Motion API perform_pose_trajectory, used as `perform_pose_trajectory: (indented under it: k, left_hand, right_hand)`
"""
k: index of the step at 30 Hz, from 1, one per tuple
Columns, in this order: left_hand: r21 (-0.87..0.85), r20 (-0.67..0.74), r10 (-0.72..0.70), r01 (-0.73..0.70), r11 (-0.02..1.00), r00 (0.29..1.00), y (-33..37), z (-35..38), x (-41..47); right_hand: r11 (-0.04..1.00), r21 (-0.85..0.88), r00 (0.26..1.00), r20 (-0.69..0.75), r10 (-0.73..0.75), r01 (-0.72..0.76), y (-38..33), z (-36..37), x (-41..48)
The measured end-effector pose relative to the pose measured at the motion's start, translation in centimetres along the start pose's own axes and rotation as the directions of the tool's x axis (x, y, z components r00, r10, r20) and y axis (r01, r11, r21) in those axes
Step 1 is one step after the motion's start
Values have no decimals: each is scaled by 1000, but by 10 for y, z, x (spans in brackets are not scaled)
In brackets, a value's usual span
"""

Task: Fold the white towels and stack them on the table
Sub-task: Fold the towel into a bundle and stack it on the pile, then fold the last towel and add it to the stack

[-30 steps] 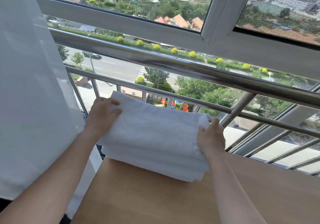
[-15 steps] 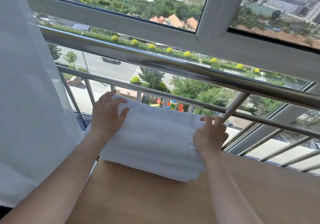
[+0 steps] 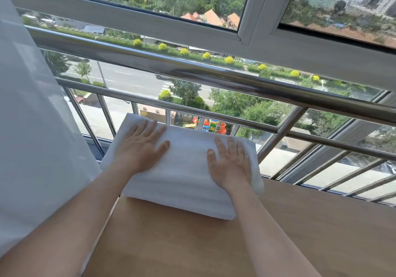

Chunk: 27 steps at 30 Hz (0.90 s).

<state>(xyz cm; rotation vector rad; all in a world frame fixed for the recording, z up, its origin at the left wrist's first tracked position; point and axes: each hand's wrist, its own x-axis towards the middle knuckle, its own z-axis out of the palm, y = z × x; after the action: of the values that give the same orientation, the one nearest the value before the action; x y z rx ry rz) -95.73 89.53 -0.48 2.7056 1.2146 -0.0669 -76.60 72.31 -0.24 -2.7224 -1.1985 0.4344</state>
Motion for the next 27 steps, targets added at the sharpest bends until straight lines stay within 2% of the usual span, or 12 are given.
perform_pose_trajectory:
  k: [4,7,12,16,21,23,27]
  left_hand:
    - [-17,-35,-19,18,1000,999,0,2,2]
    - [-21,-34,-13,13,1000,999,0,3,3]
    - [62,-12,-1,2,998,1000,5,-1,7]
    - [2,8,-13,13,1000,1000,41,-2,-3]
    - [14,0,165,-165,986,986,135,12,-39]
    - [46,-7,268,-268,962,963,182,24,-57]
    - [2,59,425,-426,905,903,264,53,-101]
  right_hand:
    - [997,-4,997,-36,74,-75,13,0,-2]
    - [982,138,991,10,130,-130,33,-4,-7]
    - [911,377,984,0,180,-167,56,-5,-24]
    - [881,460,985,-70,156,-107,77,-4,-51]
    - [847,517,974,-100,204,-124,106,-9,-86]
    - [850,514,973,-119,197,-109,123,-15,-103]
    - [889,442,974,-127,189,-115,175,-24,-144]
